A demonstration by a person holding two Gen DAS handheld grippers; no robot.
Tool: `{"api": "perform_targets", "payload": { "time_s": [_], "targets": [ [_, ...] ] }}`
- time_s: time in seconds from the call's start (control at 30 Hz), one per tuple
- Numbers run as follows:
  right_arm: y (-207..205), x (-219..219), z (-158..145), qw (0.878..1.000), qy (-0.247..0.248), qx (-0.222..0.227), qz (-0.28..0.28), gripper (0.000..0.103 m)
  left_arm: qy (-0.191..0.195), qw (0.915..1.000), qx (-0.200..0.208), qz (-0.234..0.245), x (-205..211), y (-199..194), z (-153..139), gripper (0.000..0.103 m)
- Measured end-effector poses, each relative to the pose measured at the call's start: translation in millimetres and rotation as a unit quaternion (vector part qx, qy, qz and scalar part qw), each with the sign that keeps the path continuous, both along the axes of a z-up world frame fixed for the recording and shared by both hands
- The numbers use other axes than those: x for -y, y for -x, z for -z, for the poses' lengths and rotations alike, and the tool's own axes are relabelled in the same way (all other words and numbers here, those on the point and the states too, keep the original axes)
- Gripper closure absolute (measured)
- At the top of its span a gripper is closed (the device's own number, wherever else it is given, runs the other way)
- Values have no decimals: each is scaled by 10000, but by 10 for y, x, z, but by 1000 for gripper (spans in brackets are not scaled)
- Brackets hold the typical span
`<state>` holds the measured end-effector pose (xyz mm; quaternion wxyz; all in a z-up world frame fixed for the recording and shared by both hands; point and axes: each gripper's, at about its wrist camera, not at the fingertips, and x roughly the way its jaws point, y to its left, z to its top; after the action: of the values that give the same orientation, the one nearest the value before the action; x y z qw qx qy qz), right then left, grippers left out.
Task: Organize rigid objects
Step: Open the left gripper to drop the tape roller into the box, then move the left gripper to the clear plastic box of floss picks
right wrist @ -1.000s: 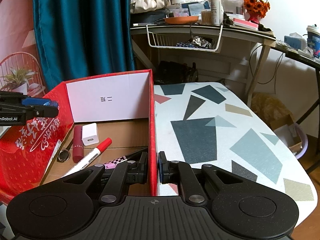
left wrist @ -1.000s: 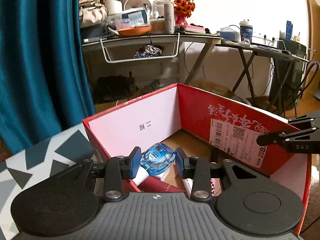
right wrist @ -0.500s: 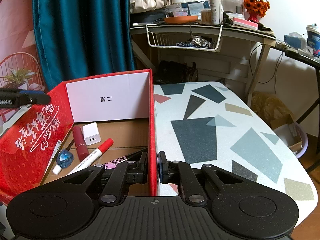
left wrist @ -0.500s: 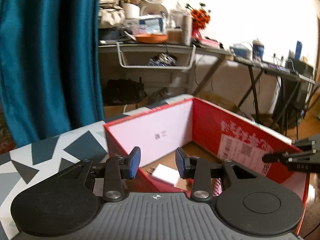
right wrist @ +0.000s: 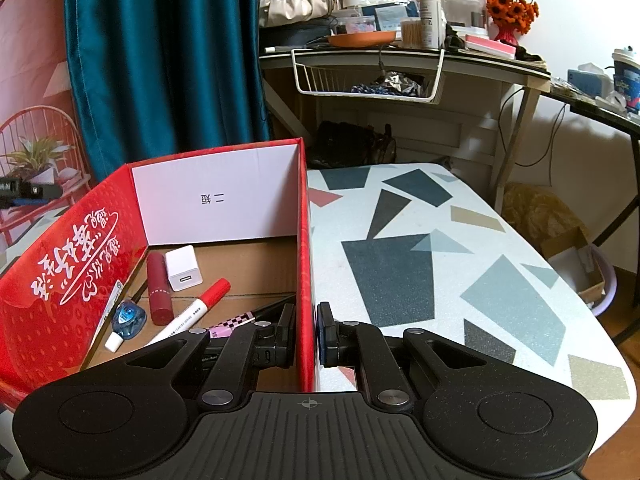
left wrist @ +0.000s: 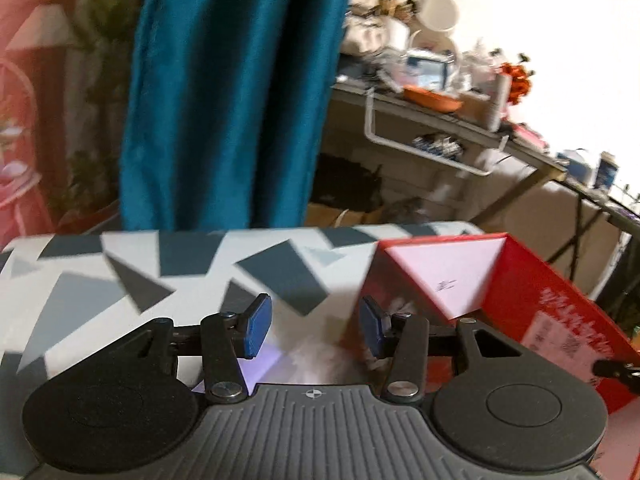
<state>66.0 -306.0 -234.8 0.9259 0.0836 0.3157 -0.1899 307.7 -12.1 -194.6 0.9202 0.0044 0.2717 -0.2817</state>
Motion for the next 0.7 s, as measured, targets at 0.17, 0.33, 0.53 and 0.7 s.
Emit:
{"api": "perform_targets", "payload": {
  "time_s": [0.17, 0.33, 0.53, 0.7],
  "targets": [
    [0, -1, 1, 10000, -6, 5, 3, 93, -280, 9992, -288, 23, 34, -73, 229, 51],
    [6, -11, 10, 10000, -15, 30, 9, 93, -937, 9939, -282, 507, 259, -118, 440, 43],
    [13, 2, 12, 10000, -23, 30, -22, 93, -1377, 9885, -177, 603, 428, -236, 563, 43],
    [10, 0, 9, 10000, -25, 29, -24, 93, -1520, 9857, -244, 681, 502, -327, 622, 35]
  ]
}}
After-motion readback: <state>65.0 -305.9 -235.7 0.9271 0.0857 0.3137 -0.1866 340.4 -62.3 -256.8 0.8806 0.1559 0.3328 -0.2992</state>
